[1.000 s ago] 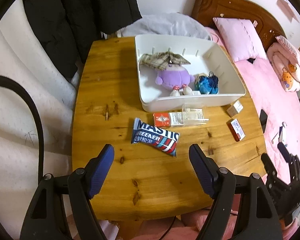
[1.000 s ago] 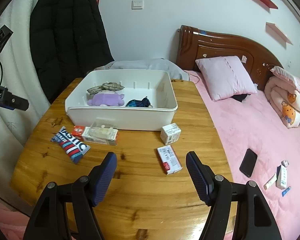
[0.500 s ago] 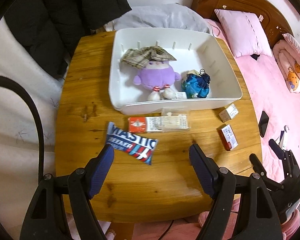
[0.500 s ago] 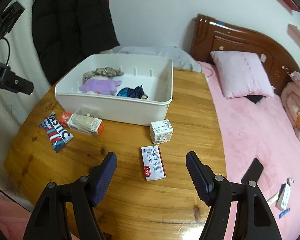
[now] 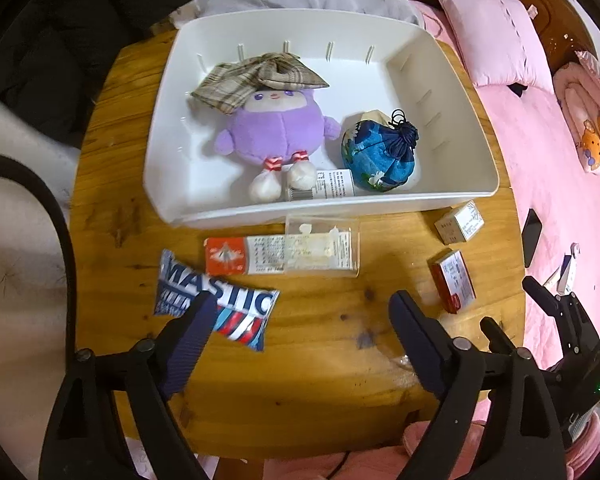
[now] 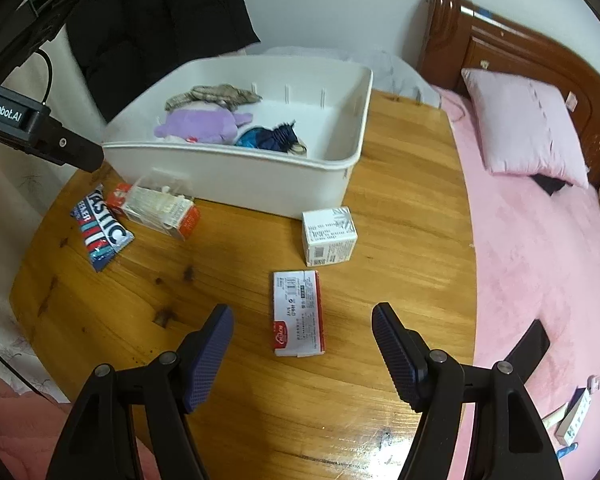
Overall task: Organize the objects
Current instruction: 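Withdraw both tools from the tray toward the boxes on the table, then grasp the clear plastic box with the left tool while the right tool grasps the red-white medicine box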
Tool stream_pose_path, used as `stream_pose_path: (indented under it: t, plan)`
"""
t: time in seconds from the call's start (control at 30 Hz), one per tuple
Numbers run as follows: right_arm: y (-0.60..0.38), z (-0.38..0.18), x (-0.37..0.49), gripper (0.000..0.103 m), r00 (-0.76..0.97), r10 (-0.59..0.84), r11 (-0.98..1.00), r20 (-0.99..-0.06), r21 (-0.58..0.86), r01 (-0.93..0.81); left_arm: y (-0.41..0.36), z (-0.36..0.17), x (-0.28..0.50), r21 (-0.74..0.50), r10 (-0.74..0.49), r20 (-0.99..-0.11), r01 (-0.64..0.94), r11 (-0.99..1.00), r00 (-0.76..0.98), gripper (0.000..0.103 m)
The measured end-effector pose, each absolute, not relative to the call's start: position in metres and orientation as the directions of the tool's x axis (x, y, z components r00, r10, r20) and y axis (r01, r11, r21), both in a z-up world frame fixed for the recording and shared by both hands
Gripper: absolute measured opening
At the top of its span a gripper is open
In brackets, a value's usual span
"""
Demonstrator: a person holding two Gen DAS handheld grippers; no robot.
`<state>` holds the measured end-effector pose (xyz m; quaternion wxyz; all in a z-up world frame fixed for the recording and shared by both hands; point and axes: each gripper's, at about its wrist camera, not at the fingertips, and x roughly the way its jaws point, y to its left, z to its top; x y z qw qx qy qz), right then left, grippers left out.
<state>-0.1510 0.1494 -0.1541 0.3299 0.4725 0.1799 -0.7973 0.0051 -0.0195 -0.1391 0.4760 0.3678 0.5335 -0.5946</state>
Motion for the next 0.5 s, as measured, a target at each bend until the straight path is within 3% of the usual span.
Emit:
stream_pose_path:
  t: [0.5]
  plan:
    - [0.147,-0.186,-0.174,0.072,-0.230,-0.296,-0.774,-0.927,0.091,0.627,-0.055,-0.187,-0.018,-0.296,-0.074,-0.950,0.950,-0.101,-0.304,0.093]
